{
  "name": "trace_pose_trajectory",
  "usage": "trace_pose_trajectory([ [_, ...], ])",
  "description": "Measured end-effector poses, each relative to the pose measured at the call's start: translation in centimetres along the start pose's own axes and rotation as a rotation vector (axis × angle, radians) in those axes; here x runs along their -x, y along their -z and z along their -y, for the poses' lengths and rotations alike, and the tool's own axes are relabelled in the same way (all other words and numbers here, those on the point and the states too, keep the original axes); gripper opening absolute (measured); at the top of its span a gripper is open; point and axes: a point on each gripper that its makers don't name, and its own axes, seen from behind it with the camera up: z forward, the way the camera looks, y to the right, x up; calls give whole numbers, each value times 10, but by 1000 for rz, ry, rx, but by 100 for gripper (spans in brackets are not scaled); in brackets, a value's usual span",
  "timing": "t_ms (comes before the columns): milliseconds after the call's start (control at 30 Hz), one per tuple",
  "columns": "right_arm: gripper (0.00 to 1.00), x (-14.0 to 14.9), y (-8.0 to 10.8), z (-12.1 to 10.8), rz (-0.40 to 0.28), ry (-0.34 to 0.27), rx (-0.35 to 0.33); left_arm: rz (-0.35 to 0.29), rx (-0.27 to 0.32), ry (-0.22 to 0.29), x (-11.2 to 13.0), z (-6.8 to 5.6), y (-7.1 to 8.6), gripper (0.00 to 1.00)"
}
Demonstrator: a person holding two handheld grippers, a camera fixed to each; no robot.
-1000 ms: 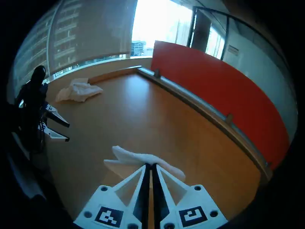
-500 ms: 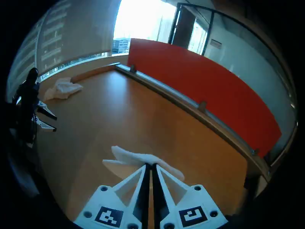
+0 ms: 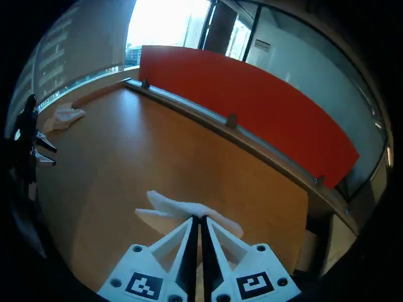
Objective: Fold towel
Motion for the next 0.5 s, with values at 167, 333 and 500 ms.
trace_pose_trajectory([
  [167,4,17,4,-30,32,-2,28,3,-1,-6,-4,-5,-2,93],
  [333,4,31,11,-54,56,-4,52,7,2,-14,-8,-12,-5,93],
  [500,4,40,19,-67,63,-18,64,9,5,-21,-10,-18,-6,93],
])
